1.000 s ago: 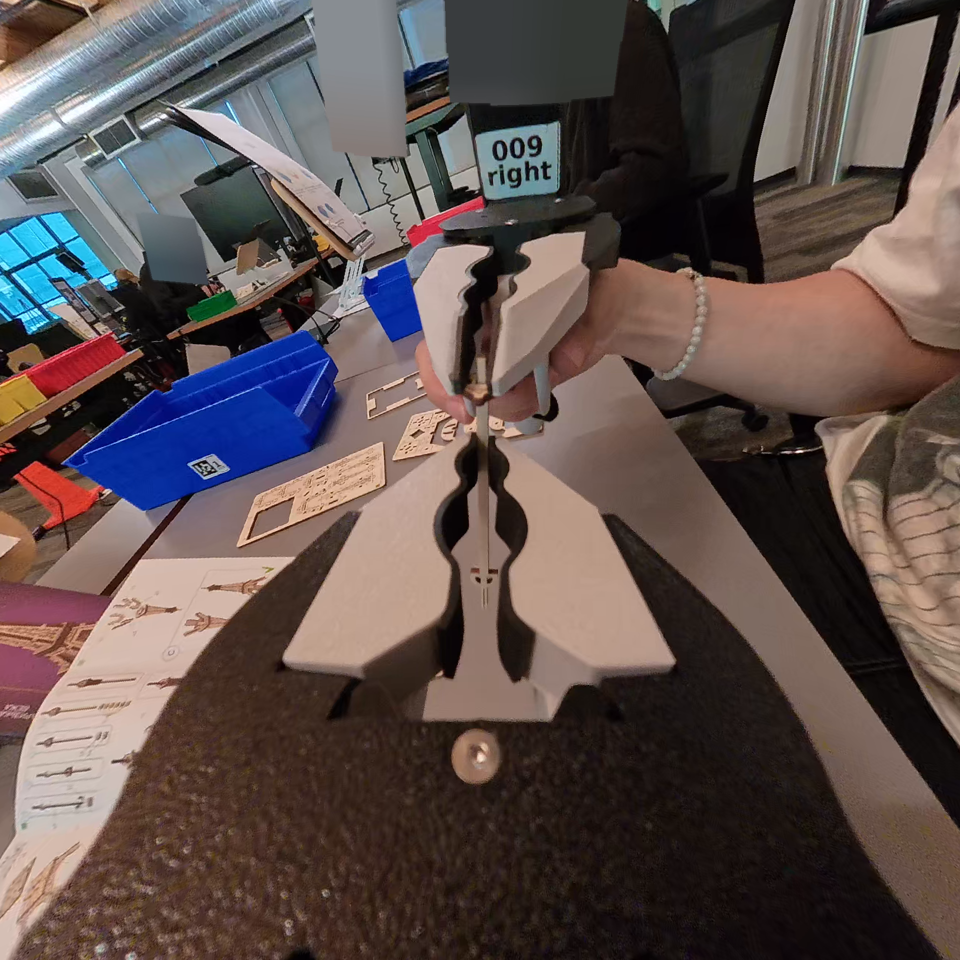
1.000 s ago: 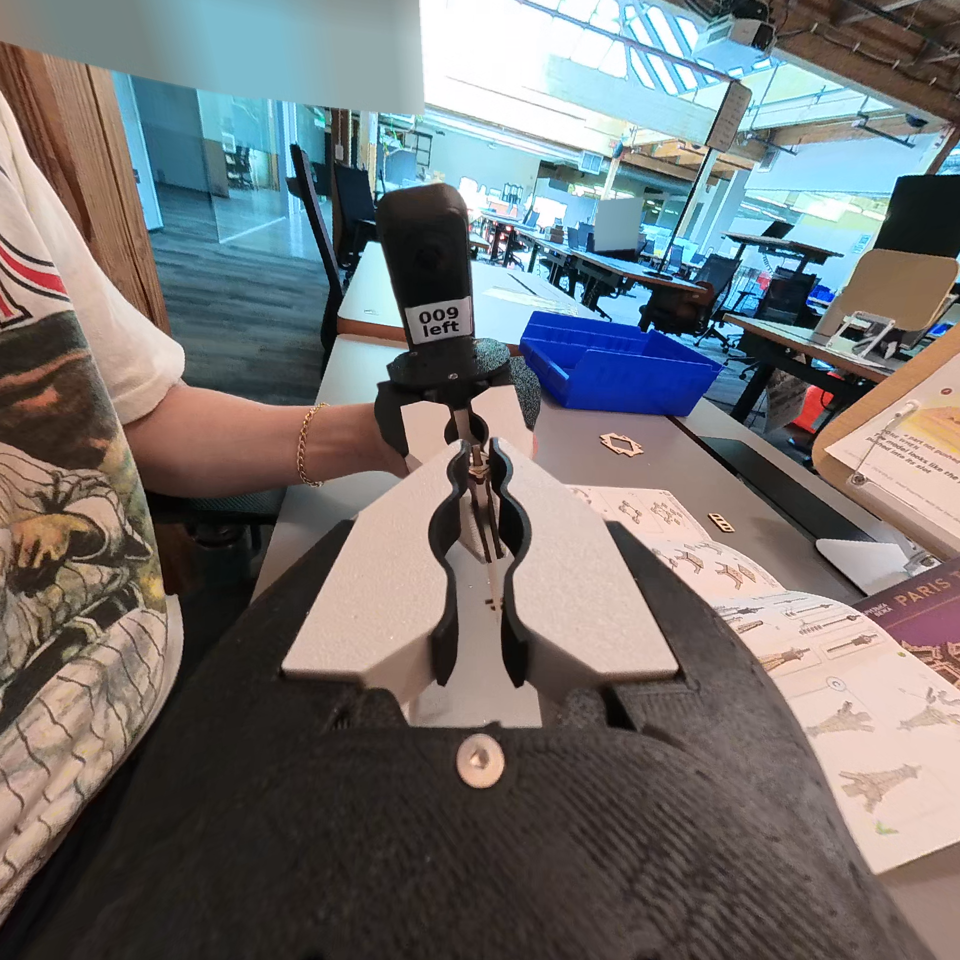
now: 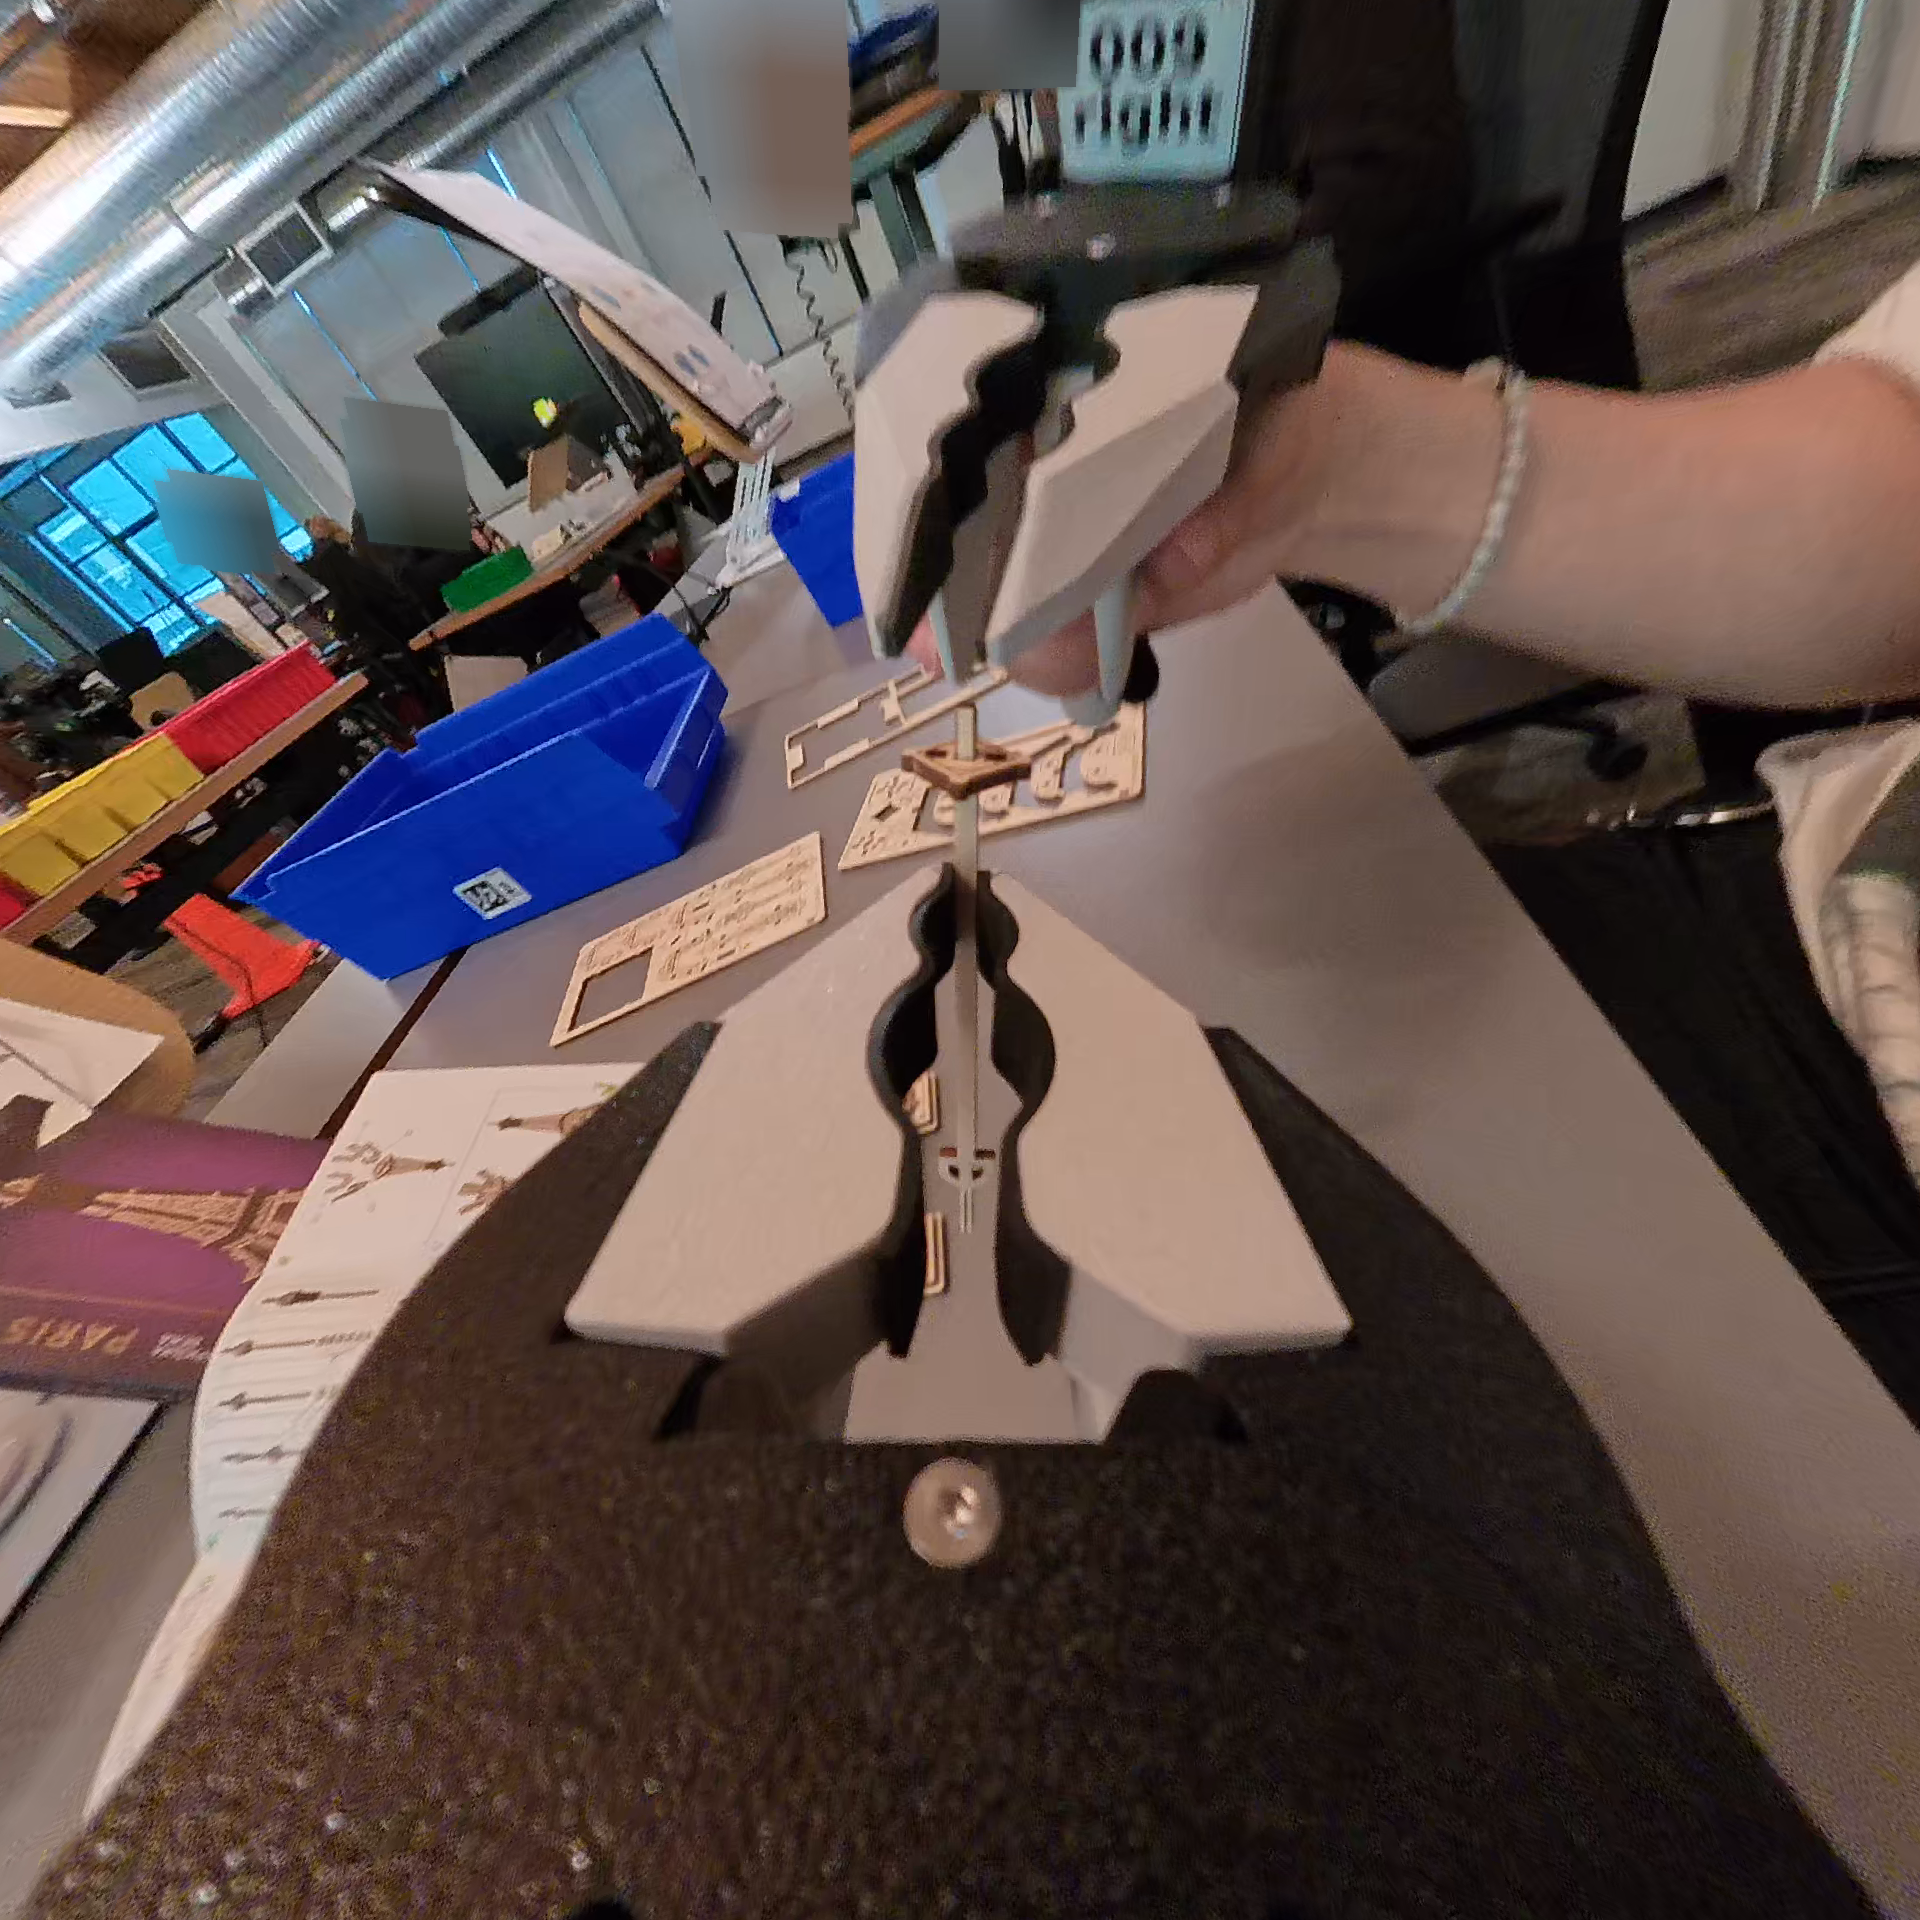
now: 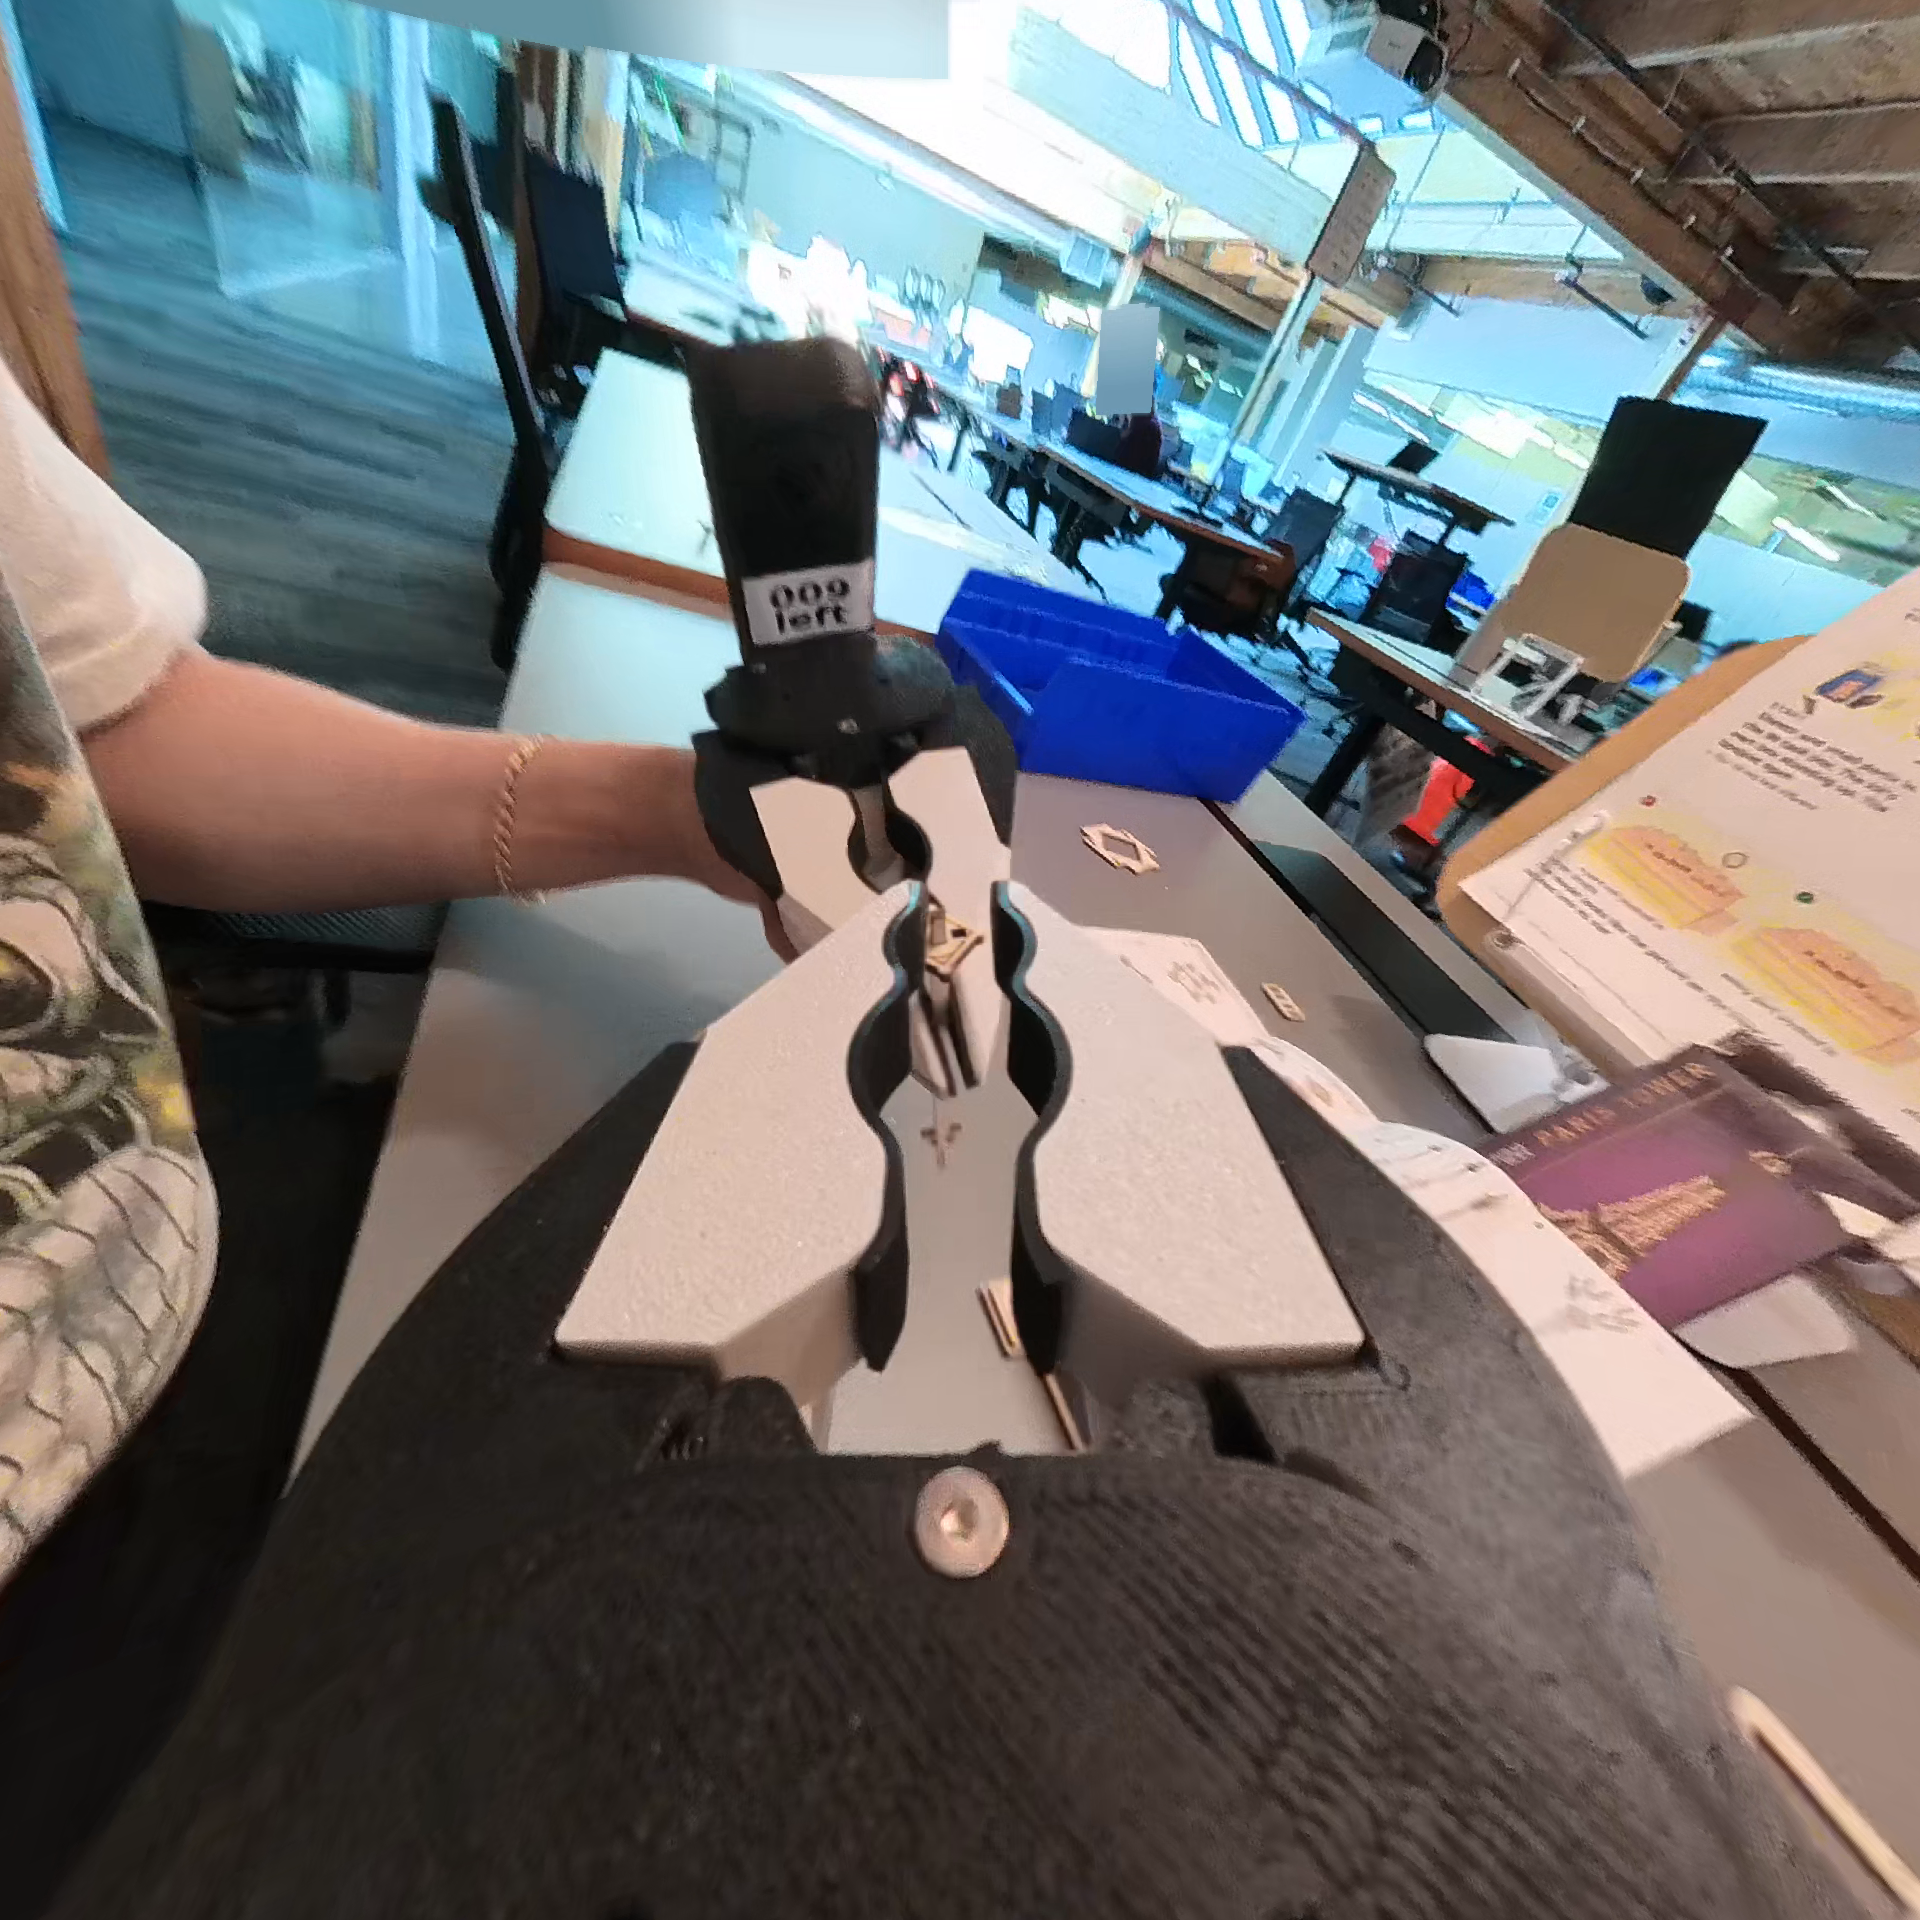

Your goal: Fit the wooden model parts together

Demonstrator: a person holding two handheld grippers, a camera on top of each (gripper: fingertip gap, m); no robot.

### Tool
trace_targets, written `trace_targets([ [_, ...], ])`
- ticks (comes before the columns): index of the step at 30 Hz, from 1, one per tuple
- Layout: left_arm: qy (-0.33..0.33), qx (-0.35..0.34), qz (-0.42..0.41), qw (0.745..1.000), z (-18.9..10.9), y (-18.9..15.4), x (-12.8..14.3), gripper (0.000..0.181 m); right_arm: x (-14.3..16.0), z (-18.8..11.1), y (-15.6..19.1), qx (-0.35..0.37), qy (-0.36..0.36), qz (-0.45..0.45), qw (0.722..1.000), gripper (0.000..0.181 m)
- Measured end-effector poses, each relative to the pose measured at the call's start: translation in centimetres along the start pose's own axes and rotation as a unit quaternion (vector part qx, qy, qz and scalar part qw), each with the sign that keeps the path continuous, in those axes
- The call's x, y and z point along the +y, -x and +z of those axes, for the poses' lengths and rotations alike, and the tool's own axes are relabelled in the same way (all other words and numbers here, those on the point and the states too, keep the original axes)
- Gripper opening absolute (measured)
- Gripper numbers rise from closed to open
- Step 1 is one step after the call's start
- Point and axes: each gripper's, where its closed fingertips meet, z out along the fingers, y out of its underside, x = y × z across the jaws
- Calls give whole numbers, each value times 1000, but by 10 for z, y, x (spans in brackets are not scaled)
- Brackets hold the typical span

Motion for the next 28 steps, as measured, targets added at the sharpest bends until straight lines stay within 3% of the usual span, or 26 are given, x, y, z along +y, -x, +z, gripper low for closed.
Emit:
trace_targets([
  [10,131,-48,99,985,-3,10,23,0,40,1,-3,25,231,-118,966,5],
  [15,183,-68,141,970,-6,15,29,0,47,6,-2,39,247,-139,958,5],
  [28,225,-75,166,957,-6,15,33,0,49,6,-2,51,260,-174,948,1],
])
